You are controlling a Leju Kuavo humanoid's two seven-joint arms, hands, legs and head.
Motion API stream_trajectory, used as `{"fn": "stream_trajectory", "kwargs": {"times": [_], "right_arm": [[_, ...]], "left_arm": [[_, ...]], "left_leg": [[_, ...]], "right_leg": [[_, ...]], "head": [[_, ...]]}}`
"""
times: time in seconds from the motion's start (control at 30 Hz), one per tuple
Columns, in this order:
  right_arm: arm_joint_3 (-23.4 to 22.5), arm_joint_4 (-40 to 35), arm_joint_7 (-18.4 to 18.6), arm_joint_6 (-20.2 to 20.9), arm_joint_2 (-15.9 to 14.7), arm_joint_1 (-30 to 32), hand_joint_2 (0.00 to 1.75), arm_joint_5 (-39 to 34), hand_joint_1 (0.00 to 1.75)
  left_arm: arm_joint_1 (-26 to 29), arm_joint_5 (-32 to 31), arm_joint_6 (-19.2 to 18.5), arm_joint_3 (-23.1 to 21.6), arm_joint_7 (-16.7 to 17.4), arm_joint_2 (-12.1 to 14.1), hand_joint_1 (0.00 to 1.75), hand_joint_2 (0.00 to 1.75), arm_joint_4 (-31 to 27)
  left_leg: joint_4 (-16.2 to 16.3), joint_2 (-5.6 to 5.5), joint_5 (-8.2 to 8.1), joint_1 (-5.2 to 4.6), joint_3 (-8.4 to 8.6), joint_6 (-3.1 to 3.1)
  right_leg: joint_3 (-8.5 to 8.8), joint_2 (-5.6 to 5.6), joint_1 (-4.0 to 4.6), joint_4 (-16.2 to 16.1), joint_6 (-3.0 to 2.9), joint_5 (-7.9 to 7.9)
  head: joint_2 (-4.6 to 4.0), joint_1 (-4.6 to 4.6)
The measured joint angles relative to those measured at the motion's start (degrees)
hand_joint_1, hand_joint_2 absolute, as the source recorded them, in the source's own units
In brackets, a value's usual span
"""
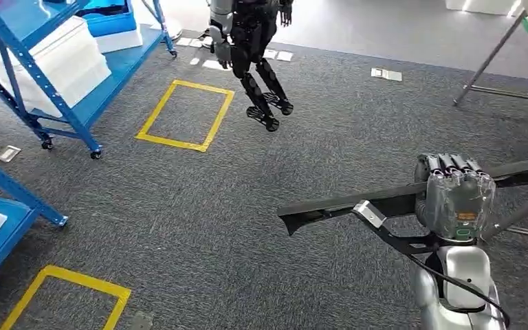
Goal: Take the parts from the cabinet and place them on the table.
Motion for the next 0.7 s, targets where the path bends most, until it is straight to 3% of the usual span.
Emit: {"fn": "stream_trajectory", "kwargs": {"times": [0.03,0.07,0.1,0.13,0.17,0.23,0.27,0.3,0.33,0.37,0.4,0.43,0.47,0.5,0.53,0.57,0.6,0.63,0.67,0.7], "right_arm": [[0.0,0.0,0.0,0.0,0.0,0.3,1.75,0.2,1.62],[0.0,-0.2,0.0,0.0,0.1,0.7,1.75,0.5,1.62],[0.0,-0.6,0.1,0.0,0.3,1.1,1.75,0.6,1.62],[0.0,-1.0,0.1,0.0,0.5,1.4,1.75,0.6,1.62],[0.0,-1.2,0.2,0.0,0.6,1.4,1.75,0.7,1.62],[0.0,-1.8,0.2,0.0,0.6,2.1,1.75,0.7,1.62],[-0.1,-2.0,0.2,-0.1,0.6,2.4,1.75,0.7,1.62],[-0.1,-2.4,0.2,-0.1,0.6,2.7,1.75,0.7,1.62],[-0.2,-2.7,0.3,-0.2,0.6,2.9,1.75,0.7,1.62],[-0.2,-2.7,0.3,-0.2,0.6,2.8,1.75,0.7,1.62],[-0.2,-2.8,0.3,-0.2,0.7,2.8,1.75,0.7,1.62],[-0.2,-2.8,0.3,-0.2,0.7,3.1,1.75,0.7,1.62],[-0.2,-2.8,0.3,-0.2,0.7,3.4,1.75,0.7,1.62],[-0.2,-2.8,0.3,-0.2,0.7,3.8,1.75,0.7,1.62],[-0.2,-2.8,0.3,-0.2,0.7,3.9,1.75,0.7,1.62],[-0.1,-2.8,0.2,-0.2,0.7,3.8,1.75,0.7,1.62],[-0.1,-2.8,0.1,-0.2,0.7,3.7,1.75,0.7,1.62],[-0.1,-2.8,0.0,-0.2,0.7,3.5,1.75,0.7,1.62],[0.0,-2.8,0.0,-0.2,0.7,3.0,1.75,0.7,1.62],[0.0,-2.9,0.0,-0.3,0.9,3.0,1.75,0.7,1.62]], "left_arm": [[0.1,-0.1,0.0,0.0,0.0,0.0,0.00,1.75,0.0],[0.1,-0.4,0.0,0.0,0.1,0.0,0.00,1.75,0.0],[0.1,-0.6,-0.1,0.0,0.3,0.0,0.00,1.75,0.0],[0.1,-0.9,-0.2,0.0,0.5,0.2,0.00,1.75,0.0],[0.2,-1.0,-0.3,0.0,0.7,0.2,0.00,1.75,0.0],[0.2,-1.1,-0.5,0.0,0.9,0.2,0.00,1.75,0.0],[0.1,-1.1,-0.5,0.0,1.0,0.2,0.00,1.75,0.0],[0.1,-1.1,-0.5,-0.1,1.0,0.1,0.00,1.75,0.0],[0.1,-1.1,-0.5,-0.1,1.0,0.1,0.00,1.75,0.0],[0.1,-1.1,-0.5,-0.1,1.0,0.1,0.00,1.75,0.0],[0.2,-1.1,-0.5,-0.1,1.0,0.1,0.00,1.75,0.0],[0.2,-1.2,-0.5,-0.1,1.3,0.1,0.00,1.75,0.0],[0.2,-1.4,-0.6,-0.1,1.5,0.1,0.00,1.75,0.0],[0.2,-1.7,-0.7,-0.1,1.8,0.2,0.00,1.75,0.0],[0.2,-1.7,-1.1,-0.1,2.1,0.2,0.00,1.75,0.0],[0.2,-1.8,-1.3,-0.1,2.4,0.2,0.00,1.75,0.0],[0.2,-1.8,-1.6,-0.1,2.5,0.2,0.00,1.75,0.0],[0.1,-2.0,-1.8,-0.2,2.6,0.2,0.00,1.75,0.0],[0.1,-2.2,-1.9,-0.2,2.6,0.4,0.00,1.75,0.0],[0.1,-2.3,-2.1,-0.3,2.6,0.5,0.00,1.75,0.0]], "left_leg": [[-2.5,-0.05,2.10,0.00,1.05,0.24],[-6.9,-0.37,4.81,0.00,3.13,0.52],[-12.5,-1.93,7.71,0.00,5.88,0.89],[-15.9,-4.75,8.56,0.07,7.46,1.29],[-17.2,-4.76,8.17,0.23,8.05,1.19],[-16.8,-3.56,8.15,-0.37,7.90,1.26],[-17.1,-2.88,8.37,-0.56,7.97,1.56],[-18.2,-1.74,9.08,0.14,8.31,2.33],[-18.6,-1.16,9.34,-0.22,8.50,2.64],[-18.7,-0.36,9.45,-0.26,8.47,2.93],[-18.7,0.49,9.42,-0.38,8.42,2.91],[-18.6,1.36,9.39,-0.49,8.34,2.92],[-18.6,2.16,9.37,-0.53,8.25,2.92],[-18.6,2.91,9.32,-0.54,8.23,2.86],[-18.6,3.68,9.24,-0.54,8.27,2.74],[-18.6,4.33,9.12,-0.52,8.36,2.56],[-18.5,5.03,8.96,-0.48,8.55,2.31],[-18.4,5.53,8.73,-0.55,8.74,1.95],[-18.2,6.10,8.36,-1.05,8.66,1.41],[-18.1,6.61,8.33,-1.11,8.83,1.22]], "right_leg": [[0.07,0.78,0.05,0.0,0.01,0.01],[0.18,1.56,0.06,0.1,0.03,0.02],[0.29,2.33,0.06,0.1,0.06,0.03],[0.24,2.93,0.03,0.2,0.12,0.05],[-0.07,3.61,0.61,0.5,0.28,0.08],[-0.63,4.70,0.03,0.3,0.98,0.51],[-0.81,5.39,-0.06,0.0,1.42,0.76],[-1.26,5.73,0.52,0.3,1.93,0.69],[-2.28,2.29,0.38,2.0,1.60,-0.41],[-3.92,-0.14,0.47,5.3,1.25,-2.22],[-6.14,-1.31,0.48,10.1,1.09,-4.23],[-8.28,-1.78,0.33,14.6,1.09,-5.89],[-9.83,-2.02,0.13,18.0,1.40,-6.74],[-9.85,-2.19,0.00,18.4,1.84,-6.62],[-8.34,-2.46,-0.22,15.9,2.45,-5.58],[-5.85,-3.03,-0.51,11.4,3.05,-3.99],[-2.48,-4.25,-0.73,5.5,3.63,-2.11],[0.10,-6.92,-0.91,1.0,3.83,-1.00],[0.82,-7.63,0.02,0.2,3.42,-1.04],[0.42,-6.55,-0.02,0.1,2.81,-0.78]], "head": [[0.00,-0.02],[0.00,0.00],[0.00,-0.02],[0.00,0.00],[0.00,0.15],[0.00,0.05],[0.00,0.07],[0.00,0.18],[0.00,0.11],[0.00,0.75],[0.00,0.88],[0.00,0.85],[0.00,0.90],[0.00,0.94],[0.00,0.94],[0.00,0.98],[0.00,0.96],[0.00,1.05],[0.00,1.07],[0.00,0.79]]}}
